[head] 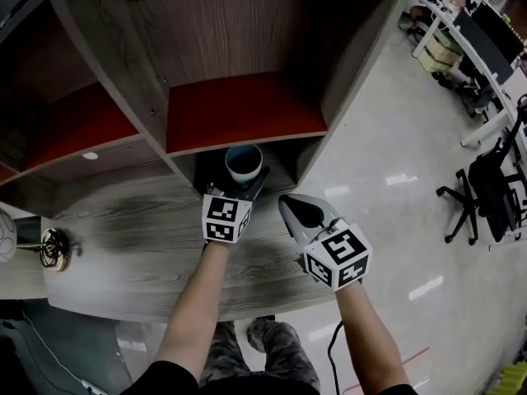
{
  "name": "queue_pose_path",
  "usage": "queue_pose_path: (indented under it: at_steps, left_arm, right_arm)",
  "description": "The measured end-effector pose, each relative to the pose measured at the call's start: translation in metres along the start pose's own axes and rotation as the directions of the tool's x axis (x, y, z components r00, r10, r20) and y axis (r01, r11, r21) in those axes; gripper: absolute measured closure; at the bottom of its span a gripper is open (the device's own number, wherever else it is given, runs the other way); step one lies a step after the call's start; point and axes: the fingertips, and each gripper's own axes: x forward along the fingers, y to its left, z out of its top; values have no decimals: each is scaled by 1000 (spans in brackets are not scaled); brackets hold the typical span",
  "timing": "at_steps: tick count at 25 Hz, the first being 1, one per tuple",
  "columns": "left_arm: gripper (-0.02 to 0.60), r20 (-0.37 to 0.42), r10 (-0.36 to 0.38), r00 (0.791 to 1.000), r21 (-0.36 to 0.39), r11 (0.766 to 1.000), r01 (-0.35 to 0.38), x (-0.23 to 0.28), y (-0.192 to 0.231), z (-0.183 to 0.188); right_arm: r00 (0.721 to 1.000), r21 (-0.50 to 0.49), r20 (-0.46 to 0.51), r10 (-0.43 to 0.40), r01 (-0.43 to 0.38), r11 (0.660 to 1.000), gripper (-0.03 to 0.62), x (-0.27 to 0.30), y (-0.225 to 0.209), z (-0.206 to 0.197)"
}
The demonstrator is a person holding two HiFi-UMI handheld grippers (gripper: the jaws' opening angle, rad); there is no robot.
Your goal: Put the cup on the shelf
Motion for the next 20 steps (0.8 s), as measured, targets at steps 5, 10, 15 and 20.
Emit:
queue_pose_path:
  at_steps: [5, 10, 15, 20]
  left_arm:
    - [215, -25, -7, 1000, 27, 1000, 7, -7, -4, -6]
    - [215, -63, -7, 998, 30, 1000, 8, -8, -6, -10]
    - [176, -100, 3, 995, 0, 1000, -3, -14, -3, -15]
    - [161, -104, 1, 995, -19, 1000, -3, -36, -6, -9]
  right_arm:
    - [1000, 16, -8, 3, -3, 1000, 582, 1, 0, -4]
    - [1000, 20, -6, 12, -12, 1000, 582, 2, 5, 1]
    - [1000, 16, -8, 14, -14, 1000, 582, -2, 7, 6]
    - [1000, 26, -14, 12, -12, 1000, 582, -7, 9, 10]
